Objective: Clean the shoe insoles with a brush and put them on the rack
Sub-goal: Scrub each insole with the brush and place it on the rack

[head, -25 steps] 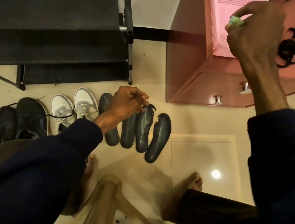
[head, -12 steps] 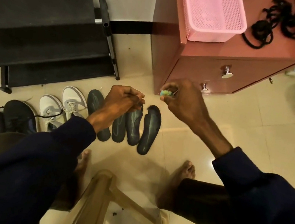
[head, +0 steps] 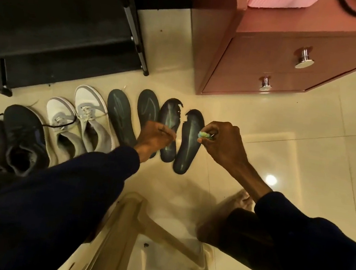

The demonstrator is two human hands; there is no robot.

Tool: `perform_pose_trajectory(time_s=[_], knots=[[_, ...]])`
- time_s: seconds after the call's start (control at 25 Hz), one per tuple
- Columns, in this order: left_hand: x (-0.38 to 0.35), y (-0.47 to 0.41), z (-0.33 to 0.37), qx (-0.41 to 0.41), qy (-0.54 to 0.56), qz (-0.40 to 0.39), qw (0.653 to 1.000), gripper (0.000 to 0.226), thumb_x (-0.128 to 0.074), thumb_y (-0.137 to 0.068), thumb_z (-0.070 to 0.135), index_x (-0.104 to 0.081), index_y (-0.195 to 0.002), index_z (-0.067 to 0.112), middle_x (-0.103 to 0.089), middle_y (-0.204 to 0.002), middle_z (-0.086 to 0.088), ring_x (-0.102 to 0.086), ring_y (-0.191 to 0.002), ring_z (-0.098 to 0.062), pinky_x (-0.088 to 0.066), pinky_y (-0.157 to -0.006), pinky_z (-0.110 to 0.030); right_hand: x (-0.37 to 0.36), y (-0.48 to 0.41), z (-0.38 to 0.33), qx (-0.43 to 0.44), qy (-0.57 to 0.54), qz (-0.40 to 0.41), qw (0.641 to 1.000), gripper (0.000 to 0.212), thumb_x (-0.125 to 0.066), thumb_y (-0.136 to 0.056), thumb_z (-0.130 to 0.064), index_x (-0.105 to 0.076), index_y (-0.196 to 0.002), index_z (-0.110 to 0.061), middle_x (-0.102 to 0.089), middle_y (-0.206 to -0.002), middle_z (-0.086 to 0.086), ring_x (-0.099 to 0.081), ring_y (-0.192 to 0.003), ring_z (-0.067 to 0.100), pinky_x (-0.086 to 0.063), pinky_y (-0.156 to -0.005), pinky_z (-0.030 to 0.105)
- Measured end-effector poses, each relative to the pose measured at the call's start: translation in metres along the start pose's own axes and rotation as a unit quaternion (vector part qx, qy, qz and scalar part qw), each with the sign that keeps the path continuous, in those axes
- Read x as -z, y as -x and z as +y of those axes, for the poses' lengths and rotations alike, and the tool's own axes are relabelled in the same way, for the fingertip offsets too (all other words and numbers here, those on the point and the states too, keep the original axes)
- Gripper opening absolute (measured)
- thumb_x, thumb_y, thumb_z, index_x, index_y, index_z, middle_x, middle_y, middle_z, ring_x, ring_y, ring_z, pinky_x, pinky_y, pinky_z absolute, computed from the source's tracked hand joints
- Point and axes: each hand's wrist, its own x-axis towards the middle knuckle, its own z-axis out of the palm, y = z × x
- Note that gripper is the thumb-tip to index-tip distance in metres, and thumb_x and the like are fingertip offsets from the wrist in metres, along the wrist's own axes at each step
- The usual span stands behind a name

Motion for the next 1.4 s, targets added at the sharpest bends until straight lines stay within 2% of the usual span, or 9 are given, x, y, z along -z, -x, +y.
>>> perform_pose_trajectory(time_s=[0.2,0.4,0.52,0.6,0.76,0.92,1.16,1.28,1.4], knots=[[-0.060,-0.060,-0.075,0.057,-0.122,0.054,0.989,0.016,-0.081,-0.084,0.012,-0.069,-0.074,0.015,-0.073,-0.088,-0.011,-0.068,-0.086,-0.025,-0.057,-0.091,-0.042,-0.034,-0.013,0.040,-0.035,0.016,-0.022,0.999,0.024,-0.088,-0.080,-0.024,-0.076,-0.100,-0.017,-0.076,-0.096,-0.002,-0.070,-0.082,0.011,-0.062,-0.077,0.031],[-0.110,-0.087,-0.112,0.004,-0.216,0.087,0.972,0.029,-0.077,-0.086,0.034,-0.065,-0.092,0.008,-0.068,-0.093,-0.010,-0.067,-0.091,-0.028,-0.051,-0.070,-0.035,-0.056,-0.025,0.065,-0.056,0.013,-0.025,0.998,0.024,-0.087,-0.080,-0.028,-0.077,-0.099,-0.017,-0.076,-0.095,-0.004,-0.070,-0.082,0.010,-0.060,-0.078,0.027],[-0.130,-0.093,-0.129,-0.013,-0.338,0.094,0.936,0.067,-0.084,-0.079,0.040,-0.054,-0.128,0.006,-0.060,-0.128,-0.014,-0.058,-0.121,-0.032,-0.051,-0.097,-0.042,-0.058,-0.027,0.076,-0.063,0.010,-0.013,0.998,0.022,-0.086,-0.081,-0.027,-0.077,-0.099,-0.018,-0.076,-0.094,-0.004,-0.069,-0.081,0.009,-0.058,-0.076,0.024],[-0.133,-0.095,-0.135,-0.037,-0.338,0.075,0.937,0.071,-0.085,-0.081,0.031,-0.046,-0.136,0.007,-0.056,-0.135,-0.014,-0.055,-0.127,-0.032,-0.047,-0.102,-0.041,-0.055,-0.025,0.078,-0.063,0.008,-0.001,0.998,0.022,-0.087,-0.081,-0.025,-0.076,-0.099,-0.019,-0.075,-0.094,-0.006,-0.068,-0.081,0.008,-0.057,-0.075,0.022],[-0.118,-0.076,-0.122,-0.017,-0.156,-0.004,0.988,0.049,-0.069,-0.094,0.011,-0.045,-0.137,0.010,-0.062,-0.120,-0.014,-0.061,-0.113,-0.028,-0.048,-0.087,-0.026,-0.033,-0.017,0.067,-0.062,0.003,-0.002,0.998,0.021,-0.086,-0.082,-0.023,-0.075,-0.098,-0.014,-0.075,-0.093,-0.002,-0.069,-0.083,0.011,-0.057,-0.077,0.024],[-0.072,-0.006,-0.056,0.051,0.000,-0.105,0.993,0.034,-0.061,-0.099,0.006,-0.059,-0.132,0.011,-0.067,-0.100,-0.006,-0.065,-0.105,-0.028,-0.051,-0.073,-0.021,0.016,0.016,0.008,-0.039,-0.004,-0.019,0.999,0.013,-0.086,-0.081,-0.017,-0.078,-0.092,-0.015,-0.075,-0.089,-0.004,-0.067,-0.076,0.006,-0.054,-0.069,0.021],[0.000,0.114,0.051,0.024,0.203,-0.202,0.958,0.037,-0.051,-0.099,-0.006,-0.063,-0.132,0.007,-0.070,-0.126,-0.015,-0.065,-0.118,-0.029,-0.058,-0.091,-0.035,0.058,0.090,-0.084,0.041,-0.065,0.072,0.994,0.017,-0.084,-0.082,-0.017,-0.077,-0.098,-0.018,-0.070,-0.083,-0.012,-0.063,-0.074,-0.009,-0.047,-0.062,0.005],[0.030,0.176,0.076,-0.014,0.292,-0.195,0.936,0.038,-0.045,-0.100,-0.007,-0.058,-0.135,0.003,-0.068,-0.128,-0.017,-0.065,-0.119,-0.031,-0.058,-0.094,-0.039,0.063,0.134,-0.126,0.122,-0.062,0.138,0.981,0.016,-0.082,-0.087,-0.024,-0.077,-0.102,-0.020,-0.073,-0.090,-0.010,-0.065,-0.079,-0.003,-0.050,-0.071,0.008],[0.053,0.232,0.079,-0.044,0.385,-0.211,0.898,0.033,-0.042,-0.108,0.014,-0.054,-0.137,0.003,-0.065,-0.131,-0.018,-0.065,-0.116,-0.028,-0.056,-0.097,-0.041,0.056,0.178,-0.159,0.192,-0.057,0.158,0.967,0.019,-0.081,-0.088,-0.019,-0.079,-0.106,-0.019,-0.074,-0.100,-0.004,-0.065,-0.086,0.003,-0.055,-0.080,0.016]])
